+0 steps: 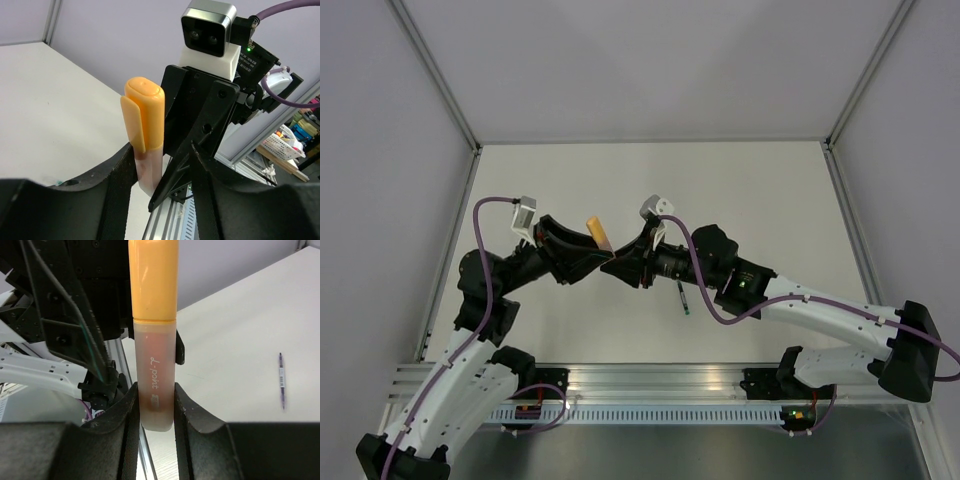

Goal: Insert the pens into the pen caps

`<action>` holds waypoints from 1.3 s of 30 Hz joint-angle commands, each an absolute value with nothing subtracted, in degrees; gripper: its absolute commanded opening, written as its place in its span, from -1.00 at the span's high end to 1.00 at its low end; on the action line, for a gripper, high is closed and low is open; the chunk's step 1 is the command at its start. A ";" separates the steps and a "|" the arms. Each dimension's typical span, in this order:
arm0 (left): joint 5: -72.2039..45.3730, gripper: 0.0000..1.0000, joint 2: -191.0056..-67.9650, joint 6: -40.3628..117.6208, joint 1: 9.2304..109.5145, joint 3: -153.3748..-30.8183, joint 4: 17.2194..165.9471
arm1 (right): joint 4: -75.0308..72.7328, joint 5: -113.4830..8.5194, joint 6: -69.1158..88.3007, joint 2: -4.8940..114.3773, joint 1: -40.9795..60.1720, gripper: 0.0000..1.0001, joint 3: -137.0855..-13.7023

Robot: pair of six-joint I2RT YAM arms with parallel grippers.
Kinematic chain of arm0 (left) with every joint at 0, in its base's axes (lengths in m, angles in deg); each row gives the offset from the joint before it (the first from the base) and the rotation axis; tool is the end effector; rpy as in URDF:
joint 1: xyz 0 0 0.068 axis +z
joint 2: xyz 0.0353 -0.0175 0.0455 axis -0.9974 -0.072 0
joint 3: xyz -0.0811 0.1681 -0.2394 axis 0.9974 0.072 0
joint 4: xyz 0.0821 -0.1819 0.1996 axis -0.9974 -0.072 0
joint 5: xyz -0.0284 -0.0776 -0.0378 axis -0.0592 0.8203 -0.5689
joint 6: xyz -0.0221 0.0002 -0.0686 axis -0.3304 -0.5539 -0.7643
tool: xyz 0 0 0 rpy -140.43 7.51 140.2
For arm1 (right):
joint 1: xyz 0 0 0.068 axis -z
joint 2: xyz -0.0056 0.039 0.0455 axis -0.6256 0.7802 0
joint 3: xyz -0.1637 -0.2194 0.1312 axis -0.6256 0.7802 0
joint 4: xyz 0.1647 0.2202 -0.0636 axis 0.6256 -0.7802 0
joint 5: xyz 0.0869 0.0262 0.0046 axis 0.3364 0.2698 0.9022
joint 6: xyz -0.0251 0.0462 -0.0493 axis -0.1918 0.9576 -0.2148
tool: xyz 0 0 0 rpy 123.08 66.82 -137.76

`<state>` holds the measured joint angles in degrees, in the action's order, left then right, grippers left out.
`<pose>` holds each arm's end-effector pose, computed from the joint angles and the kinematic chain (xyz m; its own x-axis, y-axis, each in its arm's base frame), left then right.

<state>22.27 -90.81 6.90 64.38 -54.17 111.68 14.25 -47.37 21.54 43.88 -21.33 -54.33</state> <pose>0.1361 -0.0980 0.3781 -0.3695 -0.3853 -0.8456 0.8496 0.2285 -0.4754 0.1510 0.2886 0.3755 -0.3143 0.0830 -0.9457 -0.9022 0.2840 0.3247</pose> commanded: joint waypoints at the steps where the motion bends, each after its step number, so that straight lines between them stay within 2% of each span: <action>1: 21.57 -0.07 -88.89 6.00 63.99 -56.84 109.61 | 14.12 -53.00 20.27 42.65 -20.78 1.00 -54.87; 10: 16.04 -0.17 -89.67 6.70 63.99 -58.25 105.04 | 13.95 -56.17 19.65 43.89 -20.69 1.00 -55.84; 20: 9.79 -0.08 -90.82 4.06 63.99 -56.84 105.13 | 13.24 -61.79 18.86 44.85 -20.78 1.00 -55.30; 30: 7.06 -0.09 -92.31 5.56 63.99 -56.23 105.12 | 15.80 -60.30 21.41 46.70 -20.69 1.00 -56.27; 39: 4.96 0.02 -94.68 4.95 63.99 -56.84 103.80 | 13.34 -60.30 20.97 47.66 -20.69 1.00 -59.52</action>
<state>7.29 -94.35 5.54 64.24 -55.76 103.37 12.27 -60.16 21.00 47.07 -20.89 -55.37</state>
